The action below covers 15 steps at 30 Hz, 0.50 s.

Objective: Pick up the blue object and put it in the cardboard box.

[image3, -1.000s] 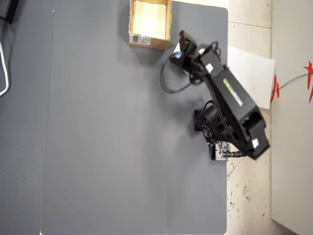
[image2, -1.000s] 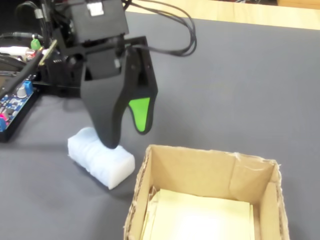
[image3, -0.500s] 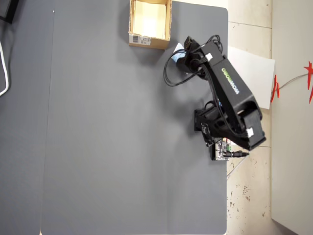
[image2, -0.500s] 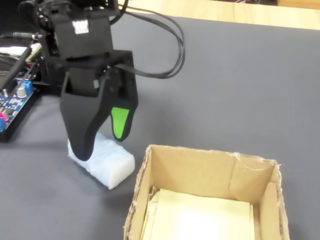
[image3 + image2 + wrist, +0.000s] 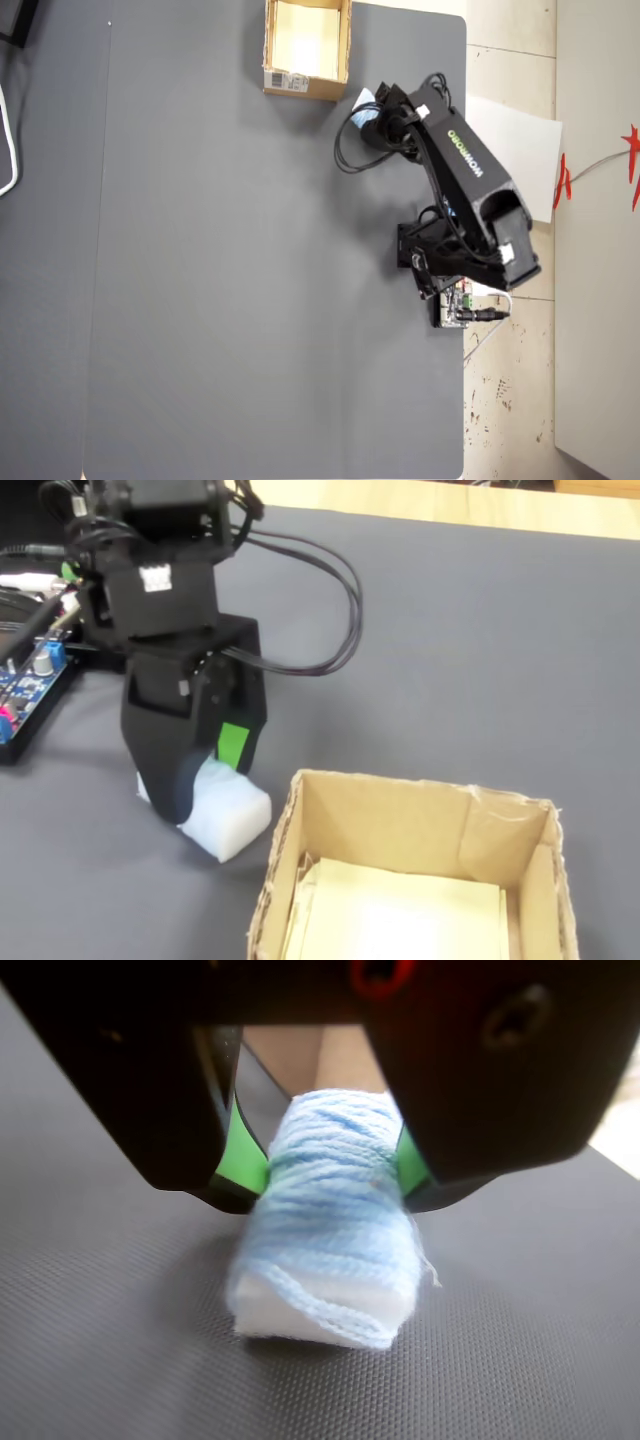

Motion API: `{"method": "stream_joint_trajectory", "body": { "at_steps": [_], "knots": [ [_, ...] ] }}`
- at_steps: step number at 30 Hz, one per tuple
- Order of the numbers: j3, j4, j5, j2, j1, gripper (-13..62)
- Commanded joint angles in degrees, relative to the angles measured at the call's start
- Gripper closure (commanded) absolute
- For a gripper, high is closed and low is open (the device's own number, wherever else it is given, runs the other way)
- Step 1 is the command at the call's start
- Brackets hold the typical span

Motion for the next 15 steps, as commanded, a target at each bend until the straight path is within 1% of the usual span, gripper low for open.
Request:
{"method": "stream_joint_trajectory", "body": {
  "at_steps": [1, 9, 11, 15],
  "knots": [
    [0.0, -5.63, 3.16, 0.18, 0.53, 31.0],
    [3.52, -26.89, 16.35, 2.02, 0.53, 31.3],
    [4.57, -31.46, 17.67, 2.64, 0.97, 33.8],
    [5.62, -37.09, 20.74, 3.52, 1.49, 34.1]
  ]
}}
